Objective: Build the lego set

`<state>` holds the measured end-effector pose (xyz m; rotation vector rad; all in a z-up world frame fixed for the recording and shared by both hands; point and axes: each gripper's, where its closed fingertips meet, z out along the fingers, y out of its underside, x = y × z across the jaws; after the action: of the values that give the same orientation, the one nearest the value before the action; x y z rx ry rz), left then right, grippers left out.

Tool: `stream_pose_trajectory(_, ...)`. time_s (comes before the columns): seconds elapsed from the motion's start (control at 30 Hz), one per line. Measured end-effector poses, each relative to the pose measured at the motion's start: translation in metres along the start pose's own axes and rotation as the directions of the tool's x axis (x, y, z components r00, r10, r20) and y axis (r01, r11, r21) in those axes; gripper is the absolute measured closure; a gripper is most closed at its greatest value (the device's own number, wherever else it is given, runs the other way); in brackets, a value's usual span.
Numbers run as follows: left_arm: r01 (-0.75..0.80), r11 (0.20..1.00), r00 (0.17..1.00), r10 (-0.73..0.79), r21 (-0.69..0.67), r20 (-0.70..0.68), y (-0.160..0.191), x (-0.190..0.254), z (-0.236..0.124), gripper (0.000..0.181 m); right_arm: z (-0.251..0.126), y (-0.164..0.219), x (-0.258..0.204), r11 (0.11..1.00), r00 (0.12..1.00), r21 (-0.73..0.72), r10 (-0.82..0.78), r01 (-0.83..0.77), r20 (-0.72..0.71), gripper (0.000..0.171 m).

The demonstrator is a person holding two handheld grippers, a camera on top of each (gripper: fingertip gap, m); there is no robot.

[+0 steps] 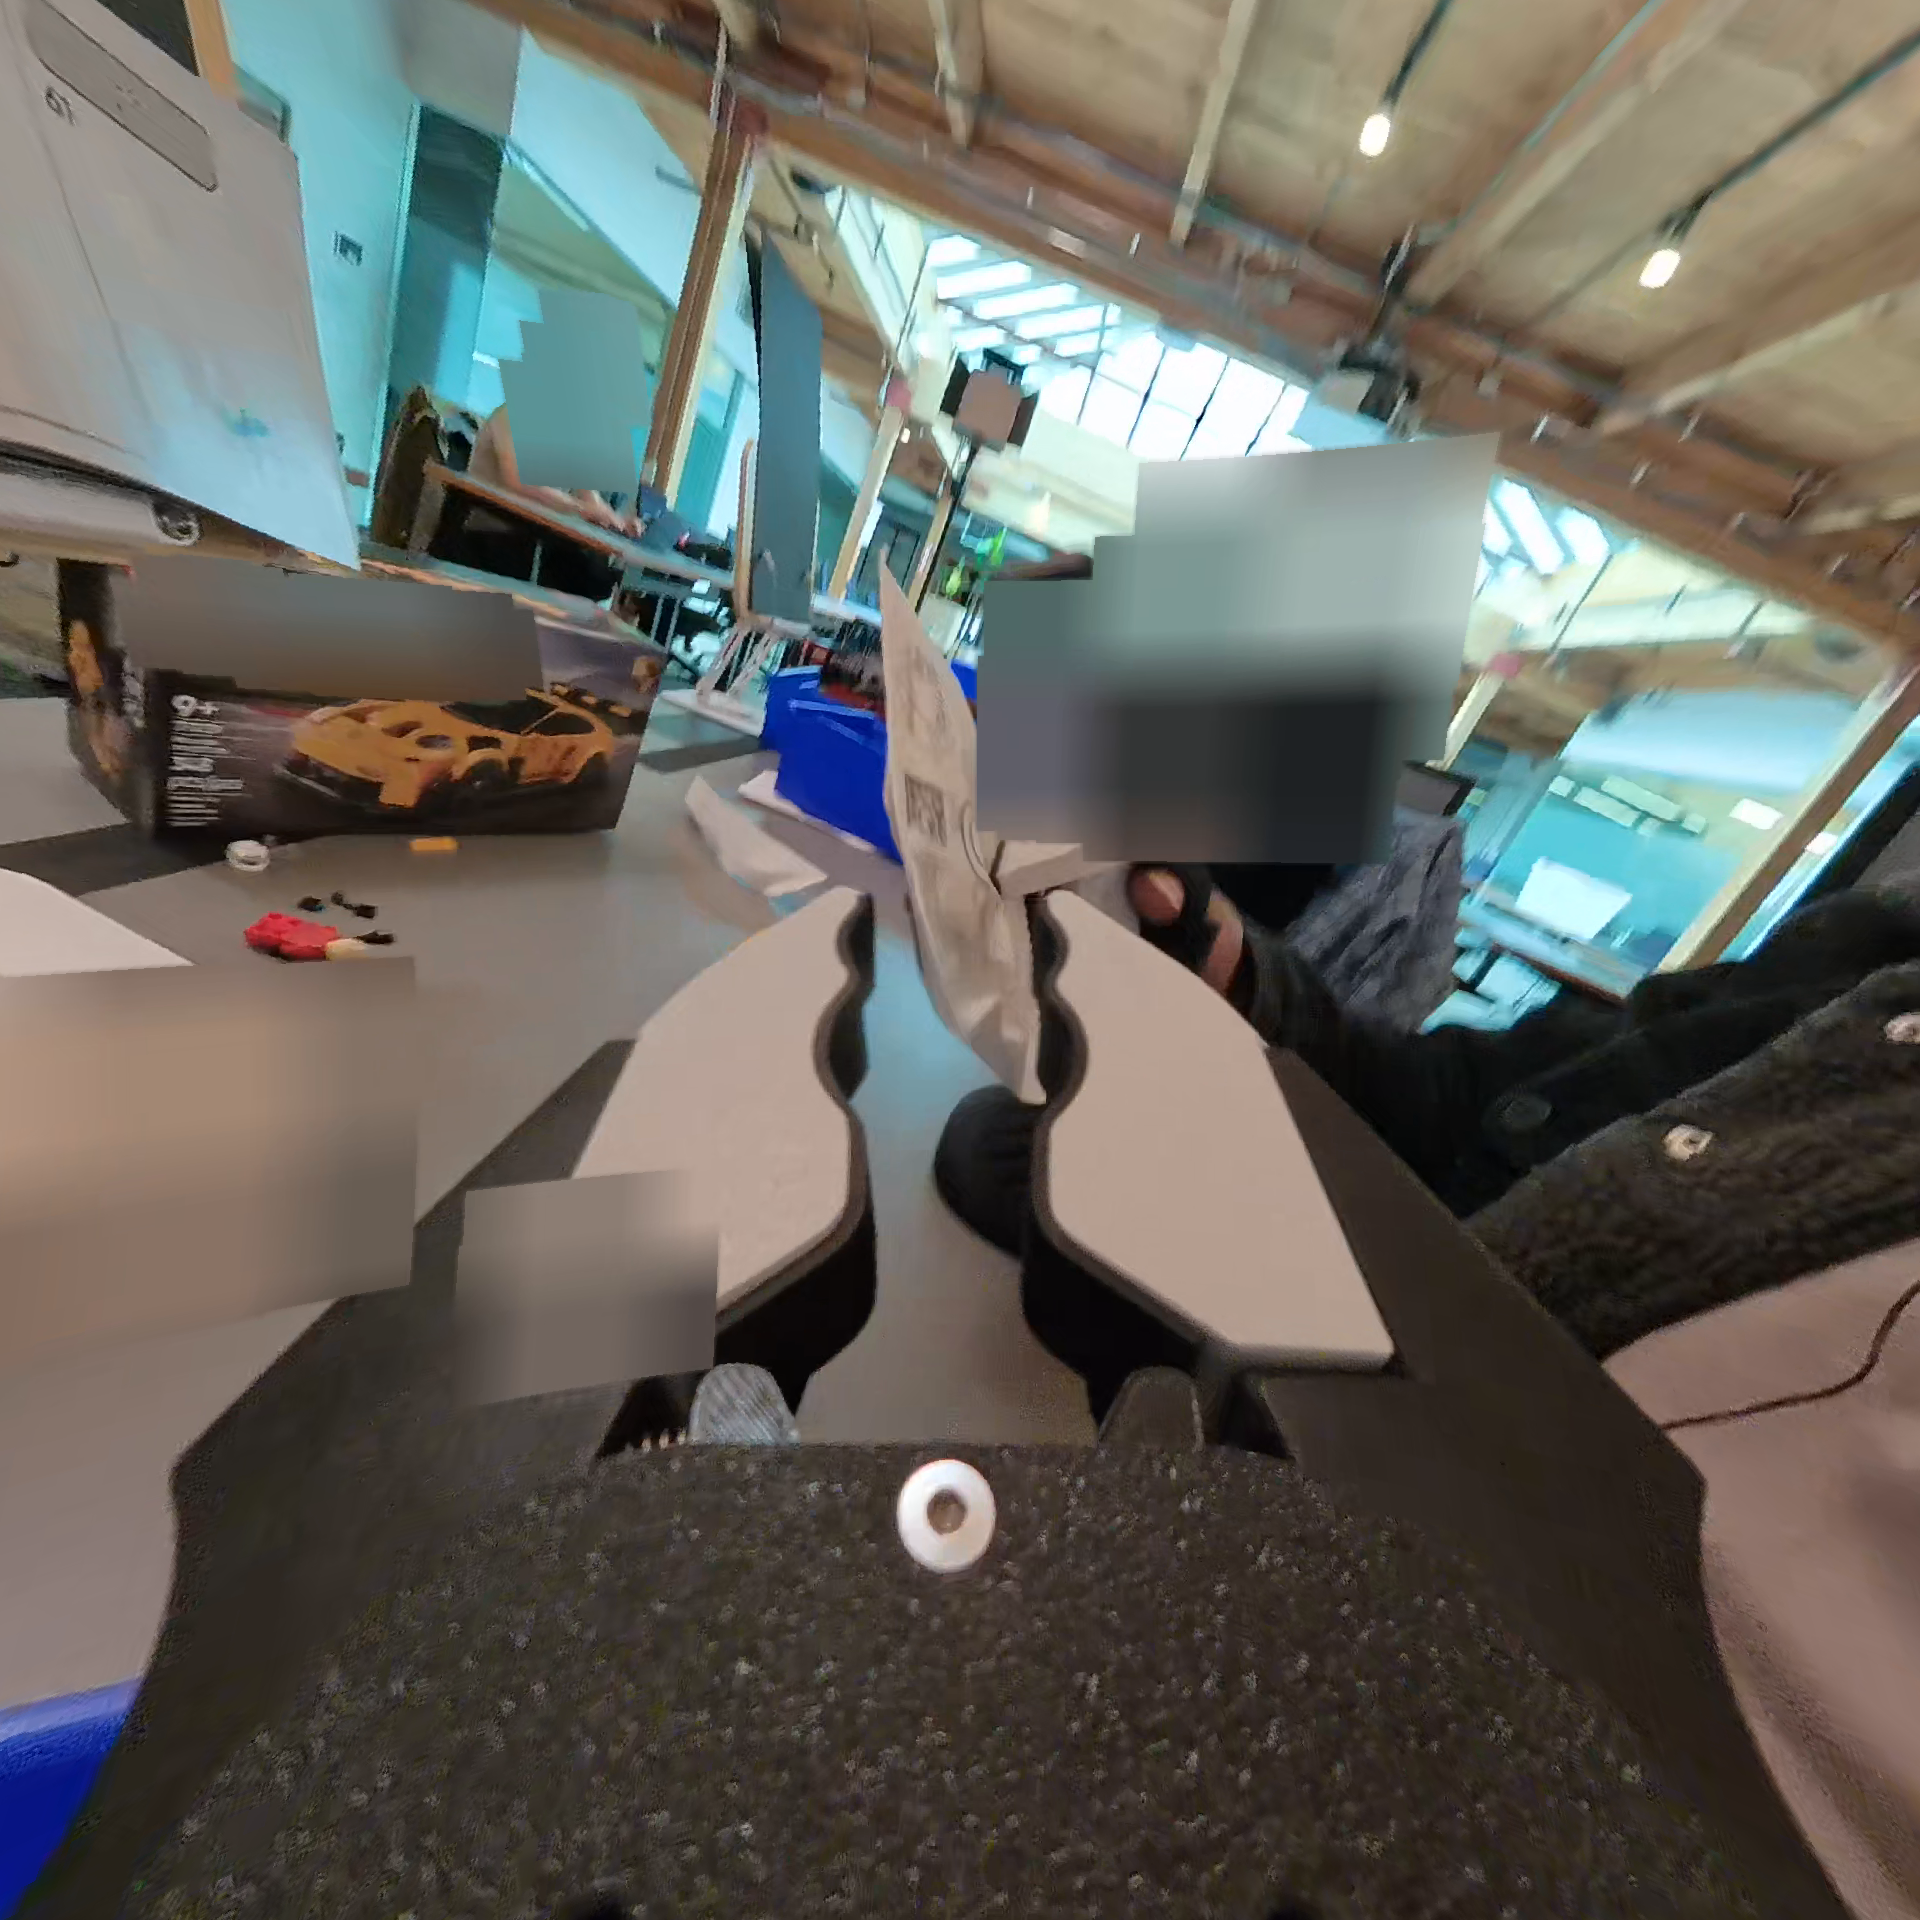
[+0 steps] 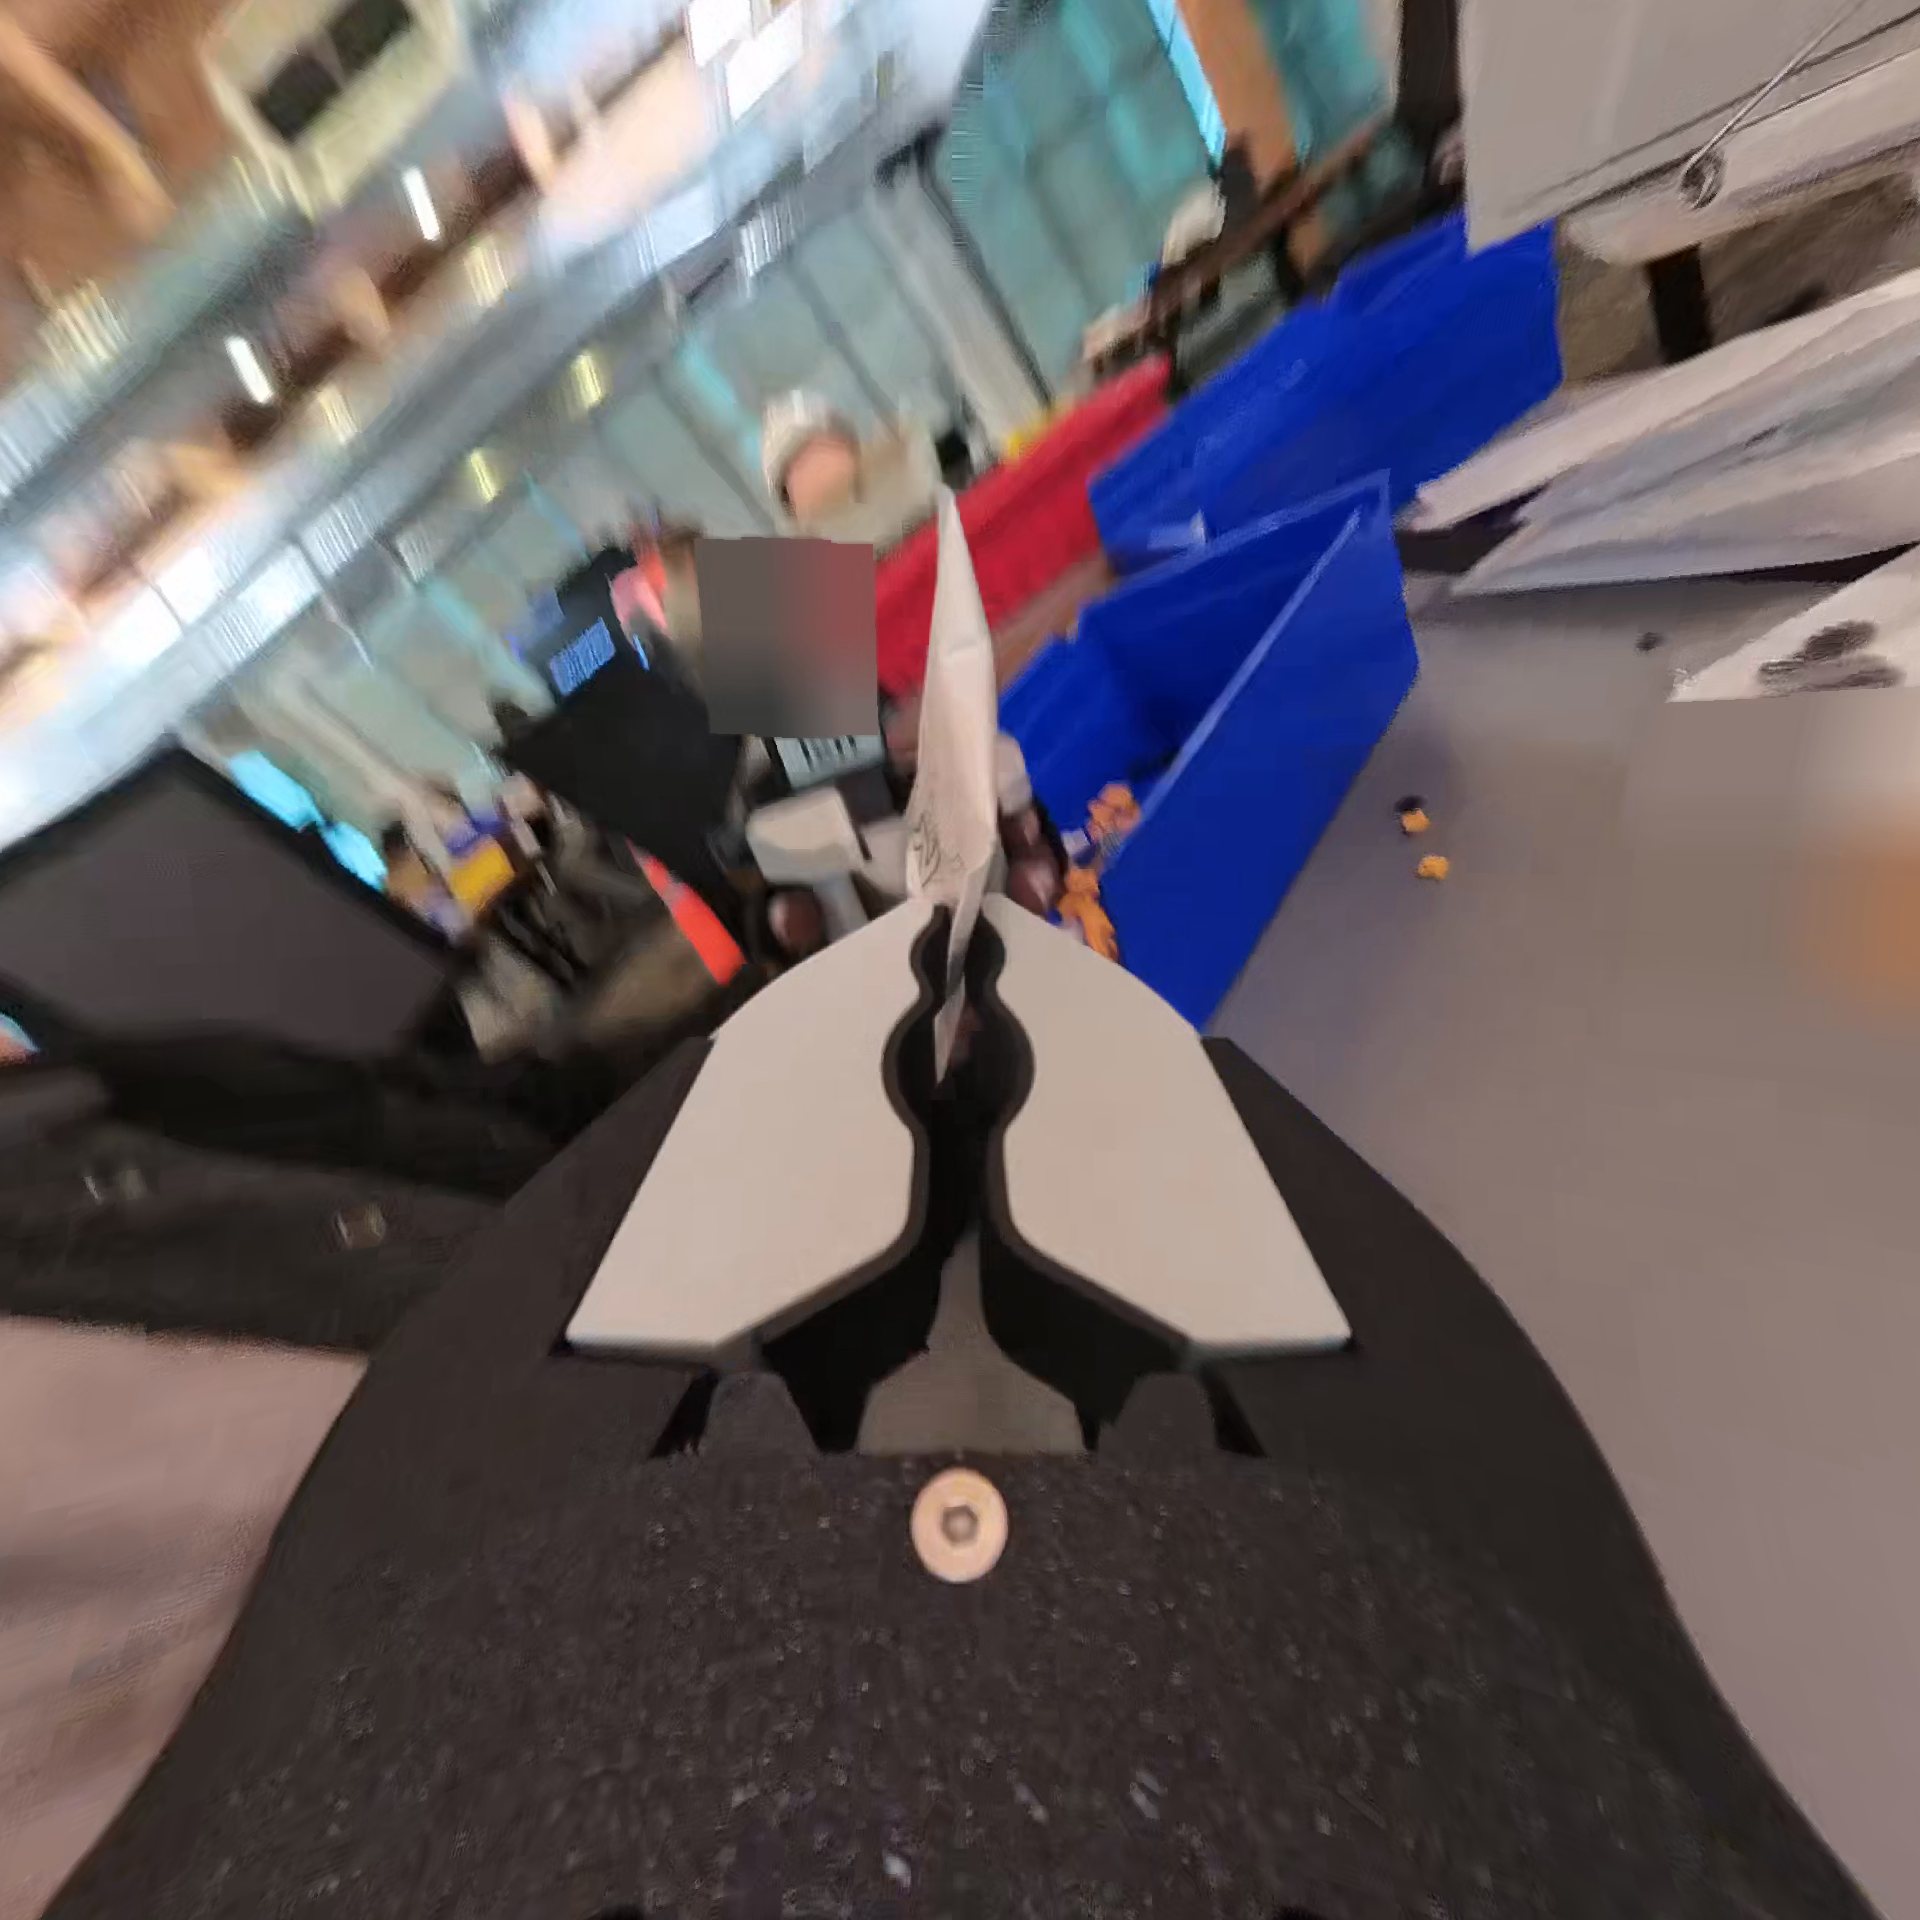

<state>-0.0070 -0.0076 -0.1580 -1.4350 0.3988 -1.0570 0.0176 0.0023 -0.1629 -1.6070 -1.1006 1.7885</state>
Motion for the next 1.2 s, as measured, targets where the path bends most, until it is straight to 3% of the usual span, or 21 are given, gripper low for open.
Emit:
stream_pose_trajectory(0.1, -0.147, 0.978, 0.988, 0.153, -0.151, 0.031, 0.003, -0.002, -0.001, 0.145, -0.023, 0.018, 0.015, 0.906, 0.971, -0.369, -0.237, 0.209, -0.033, 0.170)
stream_pose_trajectory(0.23, -0.272, 0.849, 0.954, 0.298, -0.452, -0.015, 0.032, 0.001, 0.011, 0.144, -0.043, 0.048, 0.024, 0.599, 0.907, -0.728, -0.414, 0.333, 0.074, 0.169)
stream_pose_trajectory(0.33, -0.291, 0.722, 0.949, 0.302, -0.628, -0.093, 0.060, 0.006, 0.019, 0.145, -0.047, 0.061, 0.029, 0.373, 0.858, -0.849, -0.487, 0.373, 0.162, 0.169)
stream_pose_trajectory(0.43, -0.267, 0.672, 0.961, 0.240, -0.691, -0.138, 0.079, 0.011, 0.028, 0.147, -0.041, 0.066, 0.020, 0.247, 0.829, -0.880, -0.504, 0.405, 0.240, 0.169)
stream_pose_trajectory(0.5, -0.265, 0.683, 0.963, 0.225, -0.680, -0.148, 0.082, 0.011, 0.031, 0.173, -0.039, 0.063, 0.021, 0.187, 0.798, -0.888, -0.541, 0.421, 0.264, 0.169)
stream_pose_trajectory(0.57, -0.246, 0.739, 0.969, 0.210, -0.627, -0.132, 0.075, 0.010, 0.031, 0.173, -0.036, 0.056, 0.020, 0.222, 0.783, -0.865, -0.565, 0.449, 0.261, 0.169)
stream_pose_trajectory(0.63, -0.193, 0.827, 0.981, 0.161, -0.529, -0.107, 0.062, 0.010, 0.029, 0.173, -0.029, 0.041, 0.016, 0.355, 0.791, -0.801, -0.568, 0.483, 0.226, 0.168)
stream_pose_trajectory(0.77, -0.051, 0.960, 0.997, 0.031, -0.274, -0.076, 0.034, 0.007, 0.017, 0.173, -0.025, 0.010, 0.009, 0.579, 0.782, -0.590, -0.605, 0.563, 0.152, 0.143)
stream_pose_trajectory(0.87, 0.073, 0.991, 0.992, -0.084, -0.113, -0.097, 0.018, 0.004, 0.006, 0.173, -0.023, 0.002, 0.009, 0.705, 0.804, -0.433, -0.588, 0.561, 0.084, 0.136)
stream_pose_trajectory(0.97, 0.164, 0.986, 0.975, -0.159, 0.020, -0.157, 0.006, 0.005, 0.002, 0.173, -0.014, -0.004, 0.000, 0.813, 0.849, -0.254, -0.524, 0.524, 0.071, 0.144)
stream_pose_trajectory(1.03, 0.211, 0.974, 0.963, -0.192, 0.085, -0.191, 0.000, 0.006, 0.001, 0.173, -0.009, -0.006, -0.004, 0.838, 0.862, -0.206, -0.503, 0.505, 0.067, 0.161)
stream_pose_trajectory(1.2, 0.205, 0.977, 0.960, -0.190, 0.053, -0.207, 0.005, 0.006, -0.001, 0.173, -0.010, -0.007, -0.005, 0.808, 0.854, -0.289, -0.514, 0.513, 0.080, 0.167)
